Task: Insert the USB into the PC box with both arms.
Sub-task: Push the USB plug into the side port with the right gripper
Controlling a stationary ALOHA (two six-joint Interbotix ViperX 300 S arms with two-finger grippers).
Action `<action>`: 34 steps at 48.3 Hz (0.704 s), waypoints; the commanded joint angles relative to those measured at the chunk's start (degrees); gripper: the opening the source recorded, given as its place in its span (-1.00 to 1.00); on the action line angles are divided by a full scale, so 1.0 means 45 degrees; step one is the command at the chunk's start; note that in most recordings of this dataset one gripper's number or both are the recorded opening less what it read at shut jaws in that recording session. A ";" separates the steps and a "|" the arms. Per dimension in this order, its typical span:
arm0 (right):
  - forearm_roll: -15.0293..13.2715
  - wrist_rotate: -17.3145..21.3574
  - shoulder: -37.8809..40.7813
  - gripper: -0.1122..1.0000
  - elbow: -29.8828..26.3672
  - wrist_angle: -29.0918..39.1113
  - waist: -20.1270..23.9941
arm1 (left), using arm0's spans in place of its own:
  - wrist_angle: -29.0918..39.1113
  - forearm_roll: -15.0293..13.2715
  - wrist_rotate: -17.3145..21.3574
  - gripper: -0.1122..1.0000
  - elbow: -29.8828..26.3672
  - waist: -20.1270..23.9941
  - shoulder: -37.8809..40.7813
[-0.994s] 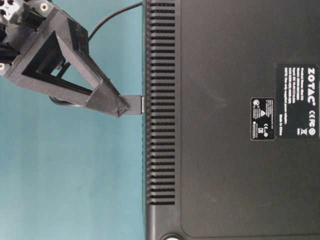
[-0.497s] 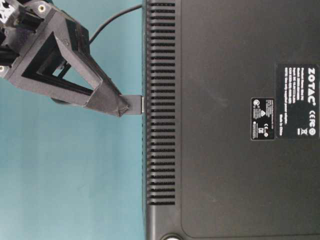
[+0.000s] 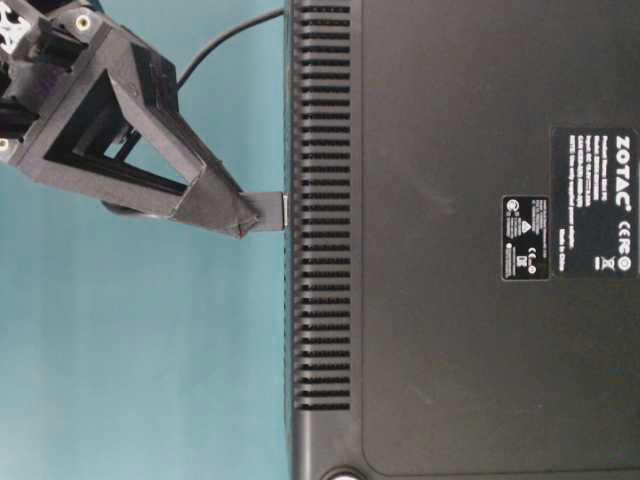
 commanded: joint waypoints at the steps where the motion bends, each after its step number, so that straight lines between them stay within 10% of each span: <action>1: 0.0020 -0.0156 -0.0098 -0.51 -0.0117 -0.0020 0.0059 | -0.0098 0.0020 0.0000 -0.80 -0.0137 0.0000 0.0078; 34: -0.0117 -0.0078 -0.0234 0.01 -0.0547 0.0020 0.0117 | -0.0117 0.0020 0.0000 -0.80 -0.0098 -0.0020 0.0078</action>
